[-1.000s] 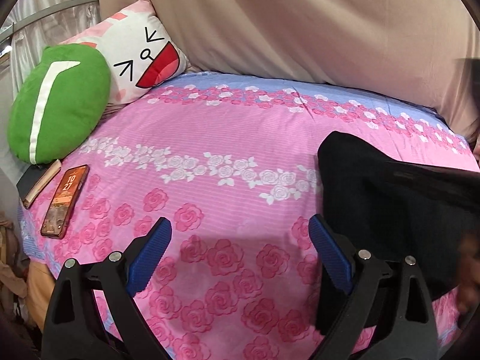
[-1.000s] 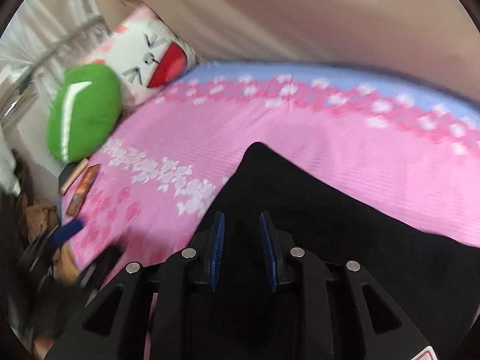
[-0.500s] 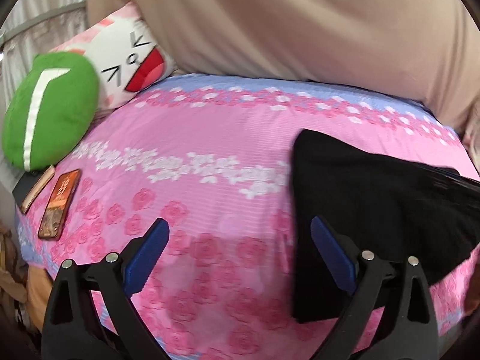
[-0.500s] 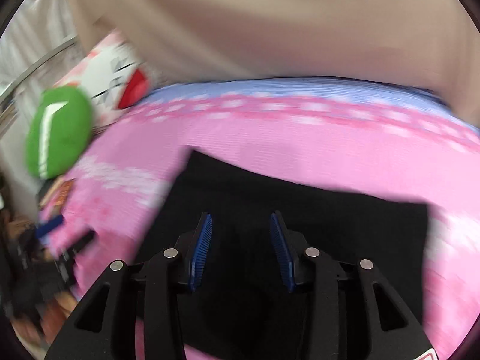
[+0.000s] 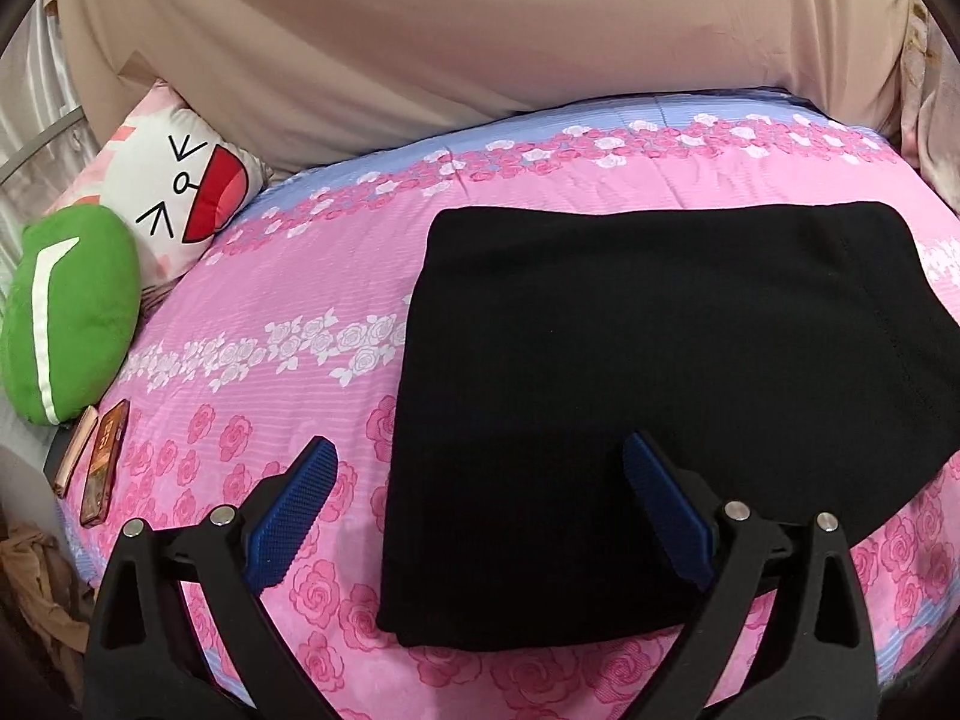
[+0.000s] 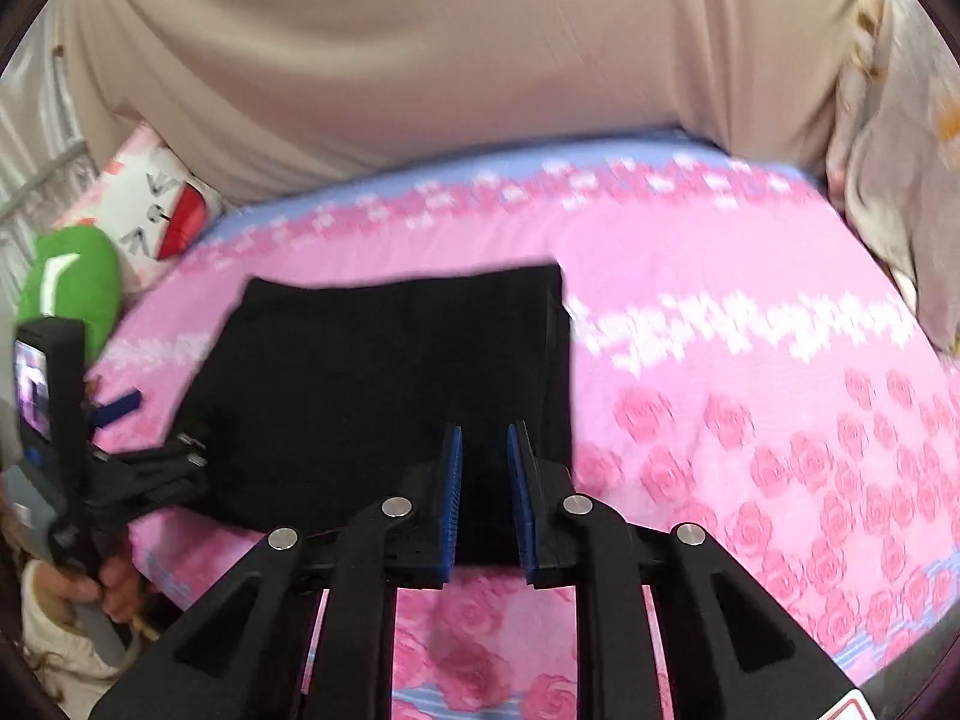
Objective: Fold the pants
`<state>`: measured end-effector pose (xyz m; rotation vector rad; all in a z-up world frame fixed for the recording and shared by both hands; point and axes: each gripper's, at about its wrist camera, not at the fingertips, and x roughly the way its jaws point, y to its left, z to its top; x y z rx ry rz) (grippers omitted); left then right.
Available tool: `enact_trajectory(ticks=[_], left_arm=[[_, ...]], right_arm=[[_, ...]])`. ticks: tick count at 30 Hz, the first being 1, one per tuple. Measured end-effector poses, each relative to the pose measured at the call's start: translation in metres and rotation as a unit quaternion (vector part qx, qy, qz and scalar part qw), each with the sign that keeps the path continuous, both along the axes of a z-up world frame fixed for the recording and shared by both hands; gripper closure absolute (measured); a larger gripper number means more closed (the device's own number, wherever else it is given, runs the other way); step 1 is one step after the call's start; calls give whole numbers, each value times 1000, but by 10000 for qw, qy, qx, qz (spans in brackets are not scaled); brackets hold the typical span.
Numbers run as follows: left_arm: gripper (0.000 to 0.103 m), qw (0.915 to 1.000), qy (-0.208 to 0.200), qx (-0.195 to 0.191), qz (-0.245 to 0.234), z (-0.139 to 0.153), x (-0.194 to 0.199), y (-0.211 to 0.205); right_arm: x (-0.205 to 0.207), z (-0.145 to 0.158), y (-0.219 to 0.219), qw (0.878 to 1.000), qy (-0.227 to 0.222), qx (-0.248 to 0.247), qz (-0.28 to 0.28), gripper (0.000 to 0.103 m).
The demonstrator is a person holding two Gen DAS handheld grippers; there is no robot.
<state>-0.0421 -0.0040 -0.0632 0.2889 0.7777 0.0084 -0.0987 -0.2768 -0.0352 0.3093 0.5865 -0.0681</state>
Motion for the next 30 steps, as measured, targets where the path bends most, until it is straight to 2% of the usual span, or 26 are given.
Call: enact_trajectory(ticks=[3, 4, 7, 10, 13, 15, 16, 17, 19, 20, 21, 22, 23, 26, 28, 29, 30], left_arm=[[9, 10000, 10, 51, 57, -1, -1, -1], [9, 9999, 3, 70, 74, -1, -2, -1], [7, 9999, 27, 82, 85, -2, -2, -2], [7, 9999, 95, 9, 86, -4, 0, -1], [6, 9999, 121, -43, 97, -4, 2, 1], [6, 9998, 128, -84, 113, -5, 1, 3], [6, 9998, 148, -109, 111, -5, 1, 4], [6, 9996, 198, -196, 101, -4, 1, 7], [6, 9988, 242, -426, 74, 1, 1, 14], [6, 9974, 281, -664, 16, 5, 1, 21], [5, 9954, 346, -893, -50, 8, 2, 27], [5, 9915, 479, -1206, -122, 10, 6, 35], [5, 9882, 595, -1404, -134, 8, 10, 40], [5, 9838, 863, -1567, 118, -3, 22, 51], [5, 9830, 860, -1614, 165, -5, 22, 55], [5, 9832, 844, -1608, 173, -4, 21, 55], [5, 9842, 811, -1563, 175, -3, 20, 54]], right_arm=[[11, -4, 3, 9999, 144, -12, 0, 76], [14, -7, 4, 9997, 242, -12, -36, 69], [18, -28, 2, 9984, 542, 97, -86, 59], [20, -39, 1, 9976, 644, 206, -111, 60], [14, -30, -3, 9983, 478, 259, -203, 62], [12, -25, -8, 9988, 358, 207, -253, 61], [15, -27, -10, 9985, 441, 113, -306, 59], [19, -30, -14, 9976, 568, 77, -386, 59], [23, -30, -29, 9961, 541, 617, -320, 59], [24, -27, -34, 9954, 463, 792, -275, 57], [28, -21, -39, 9960, 366, 783, -231, 52], [34, -18, -40, 9967, 344, 687, -245, 39], [41, -16, -41, 9973, 376, 572, -277, 34], [71, -14, -40, 9976, 384, 563, -105, 35], [95, -15, -39, 9976, 454, 514, 48, 35], [106, -16, -39, 9976, 494, 486, 70, 43], [117, -18, -39, 9974, 534, 469, 94, 61]])
